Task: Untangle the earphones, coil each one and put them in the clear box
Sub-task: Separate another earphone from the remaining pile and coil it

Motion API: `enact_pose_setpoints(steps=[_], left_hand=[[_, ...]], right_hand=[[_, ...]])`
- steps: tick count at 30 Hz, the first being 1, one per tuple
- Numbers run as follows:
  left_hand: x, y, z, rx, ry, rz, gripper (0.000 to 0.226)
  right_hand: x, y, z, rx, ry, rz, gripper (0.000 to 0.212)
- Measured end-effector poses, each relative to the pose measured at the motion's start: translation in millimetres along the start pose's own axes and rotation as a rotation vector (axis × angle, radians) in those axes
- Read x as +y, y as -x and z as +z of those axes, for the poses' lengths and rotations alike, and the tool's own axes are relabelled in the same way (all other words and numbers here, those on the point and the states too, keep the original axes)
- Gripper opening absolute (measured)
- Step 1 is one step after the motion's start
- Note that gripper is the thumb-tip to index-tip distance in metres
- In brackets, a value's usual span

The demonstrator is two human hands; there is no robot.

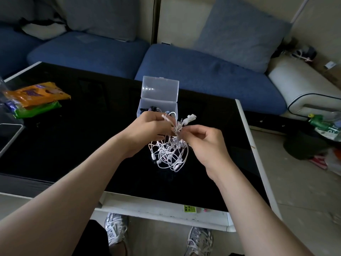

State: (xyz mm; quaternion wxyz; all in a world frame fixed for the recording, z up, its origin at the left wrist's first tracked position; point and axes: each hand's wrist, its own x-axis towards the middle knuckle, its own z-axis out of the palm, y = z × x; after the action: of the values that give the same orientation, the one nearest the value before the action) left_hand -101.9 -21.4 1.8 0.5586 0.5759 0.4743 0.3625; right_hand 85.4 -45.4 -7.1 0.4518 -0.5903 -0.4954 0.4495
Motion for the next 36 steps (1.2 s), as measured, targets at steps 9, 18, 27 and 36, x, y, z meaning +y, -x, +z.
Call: enact_pose_setpoints(steps=[9, 18, 27, 36], left_hand=[[4.4, -2.7, -4.6, -0.022, 0.137, -0.133, 0.028], [-2.1, -3.8, -4.0, 0.027, 0.191, -0.172, 0.034], [-1.6, -0.8, -6.0, 0.002, 0.026, -0.125, 0.013], [-3.8, -3.8, -2.2, 0.054, -0.014, -0.003, 0.009]], right_hand=[[2.6, -0.8, 1.7, -0.002, -0.003, -0.020, 0.001], [6.2, -2.0, 1.9, -0.048, 0.034, -0.077, 0.009], [12.2, -5.5, -0.6, -0.039, 0.125, -0.196, 0.010], [5.2, -1.4, 0.6, -0.085, 0.105, -0.233, 0.010]])
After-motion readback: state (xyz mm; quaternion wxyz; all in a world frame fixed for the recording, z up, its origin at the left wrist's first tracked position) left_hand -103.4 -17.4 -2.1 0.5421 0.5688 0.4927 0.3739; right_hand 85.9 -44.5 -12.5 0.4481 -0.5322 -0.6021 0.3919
